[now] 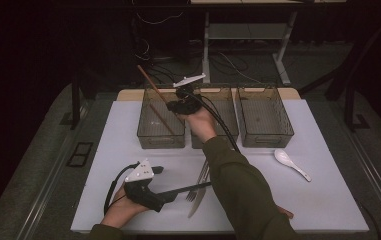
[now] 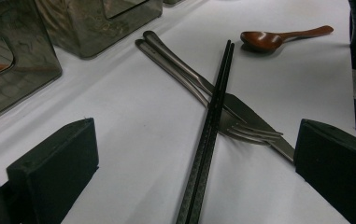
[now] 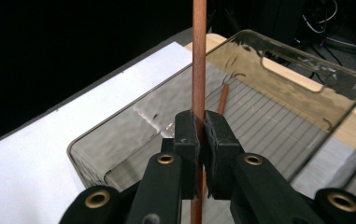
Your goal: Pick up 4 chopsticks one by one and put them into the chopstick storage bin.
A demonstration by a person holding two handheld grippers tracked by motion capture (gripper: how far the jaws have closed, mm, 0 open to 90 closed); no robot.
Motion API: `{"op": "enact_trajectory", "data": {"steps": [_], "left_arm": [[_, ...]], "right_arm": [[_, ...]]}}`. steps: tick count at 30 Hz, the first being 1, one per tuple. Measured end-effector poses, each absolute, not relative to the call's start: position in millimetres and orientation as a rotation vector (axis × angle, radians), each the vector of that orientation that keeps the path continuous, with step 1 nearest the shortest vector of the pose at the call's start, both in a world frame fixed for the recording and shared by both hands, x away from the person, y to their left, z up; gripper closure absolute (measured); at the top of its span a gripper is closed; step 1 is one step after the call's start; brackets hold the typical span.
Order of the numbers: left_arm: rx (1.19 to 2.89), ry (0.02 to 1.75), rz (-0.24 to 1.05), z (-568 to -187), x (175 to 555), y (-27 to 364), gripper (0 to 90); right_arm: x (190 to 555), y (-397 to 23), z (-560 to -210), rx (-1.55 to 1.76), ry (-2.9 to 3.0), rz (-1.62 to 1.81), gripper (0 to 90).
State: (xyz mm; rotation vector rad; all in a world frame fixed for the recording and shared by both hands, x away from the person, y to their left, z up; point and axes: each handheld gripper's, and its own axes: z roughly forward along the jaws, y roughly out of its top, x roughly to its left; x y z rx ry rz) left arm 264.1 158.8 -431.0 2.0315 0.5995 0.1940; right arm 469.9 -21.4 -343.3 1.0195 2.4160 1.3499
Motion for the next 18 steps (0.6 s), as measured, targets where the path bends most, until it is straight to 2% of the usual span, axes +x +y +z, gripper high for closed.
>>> {"op": "enact_trajectory", "data": {"steps": [18], "left_arm": [[2.027,0.595,0.19,-431,264,159,0.0]], "right_arm": [[477,2,-381,1.126,2.492,1.266,84.0]]}}
